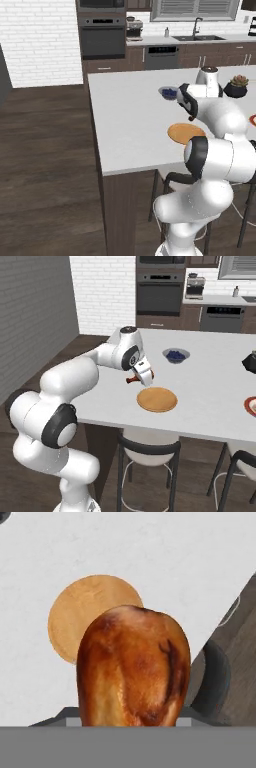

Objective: Pick the chicken drumstick and carrot from their plates and place them in the bowl. Then put the bowl in the fridge.

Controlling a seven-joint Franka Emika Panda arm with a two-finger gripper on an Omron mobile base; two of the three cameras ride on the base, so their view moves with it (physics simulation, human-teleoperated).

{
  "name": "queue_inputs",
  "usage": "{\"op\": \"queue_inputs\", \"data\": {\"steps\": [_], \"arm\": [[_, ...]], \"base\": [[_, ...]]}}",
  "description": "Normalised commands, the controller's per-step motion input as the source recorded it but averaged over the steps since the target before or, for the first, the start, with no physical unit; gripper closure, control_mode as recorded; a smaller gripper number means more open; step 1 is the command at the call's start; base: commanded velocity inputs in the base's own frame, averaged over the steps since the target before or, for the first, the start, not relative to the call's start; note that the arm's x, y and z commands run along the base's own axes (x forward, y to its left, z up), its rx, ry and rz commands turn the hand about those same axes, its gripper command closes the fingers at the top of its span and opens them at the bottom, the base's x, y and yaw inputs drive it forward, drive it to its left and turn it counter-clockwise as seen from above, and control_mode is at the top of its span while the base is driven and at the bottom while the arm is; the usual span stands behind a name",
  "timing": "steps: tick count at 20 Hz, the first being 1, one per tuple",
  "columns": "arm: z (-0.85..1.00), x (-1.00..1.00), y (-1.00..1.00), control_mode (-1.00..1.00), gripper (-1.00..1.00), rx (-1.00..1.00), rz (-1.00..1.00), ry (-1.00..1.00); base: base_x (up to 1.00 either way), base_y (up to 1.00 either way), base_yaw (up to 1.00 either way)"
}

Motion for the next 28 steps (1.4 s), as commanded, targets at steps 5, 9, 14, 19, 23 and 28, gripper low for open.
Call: {"op": "queue_inputs", "data": {"steps": [5, 9, 14, 19, 23, 28], "arm": [[0.00, 0.00, 0.00, 1.00, 1.00, 0.00, 0.00, 0.00], [0.00, 0.00, 0.00, 1.00, 1.00, 0.00, 0.00, 0.00], [0.00, 0.00, 0.00, 1.00, 1.00, 0.00, 0.00, 0.00], [0.00, 0.00, 0.00, 1.00, 1.00, 0.00, 0.00, 0.00], [0.00, 0.00, 0.00, 1.00, 1.00, 0.00, 0.00, 0.00], [-0.05, 0.11, -0.17, -1.00, 1.00, 0.00, 0.00, 0.00]], "base": [[-0.69, -0.97, 0.00], [-0.03, -1.00, 0.00], [0.29, -1.00, 0.00], [0.53, -1.00, 0.00], [0.78, -1.00, 0.00], [0.43, -0.73, 0.00]]}}
